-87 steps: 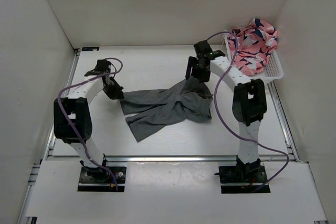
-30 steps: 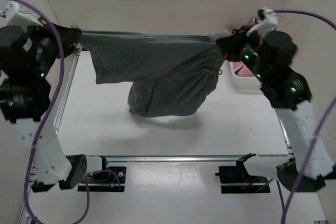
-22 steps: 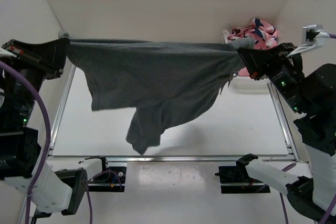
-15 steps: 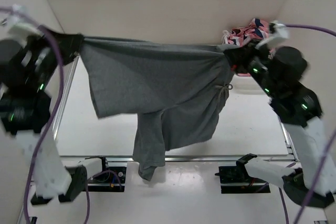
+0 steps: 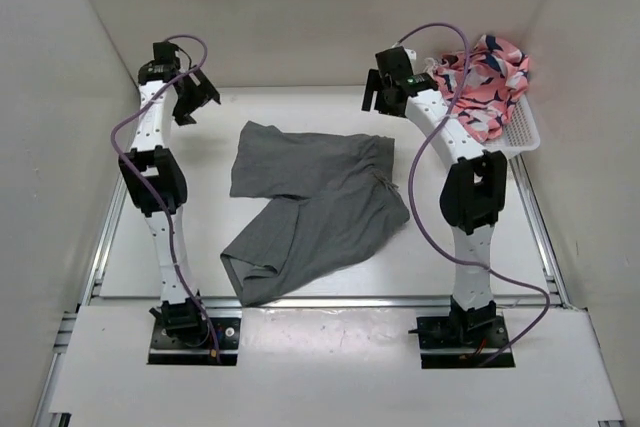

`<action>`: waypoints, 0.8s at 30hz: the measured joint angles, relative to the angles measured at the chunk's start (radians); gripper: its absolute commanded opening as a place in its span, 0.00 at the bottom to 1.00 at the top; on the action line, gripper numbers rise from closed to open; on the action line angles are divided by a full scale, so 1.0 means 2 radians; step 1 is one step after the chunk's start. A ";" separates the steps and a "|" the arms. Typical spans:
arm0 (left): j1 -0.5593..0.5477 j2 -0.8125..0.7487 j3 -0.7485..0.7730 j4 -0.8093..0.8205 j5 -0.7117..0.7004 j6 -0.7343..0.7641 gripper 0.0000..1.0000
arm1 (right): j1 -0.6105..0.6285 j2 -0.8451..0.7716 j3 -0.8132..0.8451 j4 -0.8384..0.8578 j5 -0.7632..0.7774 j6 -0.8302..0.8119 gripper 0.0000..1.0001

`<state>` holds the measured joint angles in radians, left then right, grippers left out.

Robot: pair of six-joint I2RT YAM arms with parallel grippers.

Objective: Fold and stack the shorts
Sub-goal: Flatten the shorts out

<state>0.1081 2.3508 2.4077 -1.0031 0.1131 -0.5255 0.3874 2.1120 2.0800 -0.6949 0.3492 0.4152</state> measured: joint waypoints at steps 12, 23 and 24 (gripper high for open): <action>-0.063 -0.253 -0.257 0.018 -0.050 0.022 0.33 | 0.001 -0.210 -0.275 0.005 -0.046 0.014 0.62; -0.171 -0.332 -0.562 0.046 -0.058 -0.001 0.25 | -0.035 -0.363 -0.533 0.011 -0.149 0.087 0.58; -0.193 -0.336 -0.588 0.044 -0.055 -0.009 0.29 | -0.038 -0.372 -0.544 0.010 -0.155 0.090 0.60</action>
<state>-0.2775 1.6787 1.2308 -0.9154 0.0036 -0.5434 0.3111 1.3689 0.9924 -0.6750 0.0391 0.5961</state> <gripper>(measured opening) 0.225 0.556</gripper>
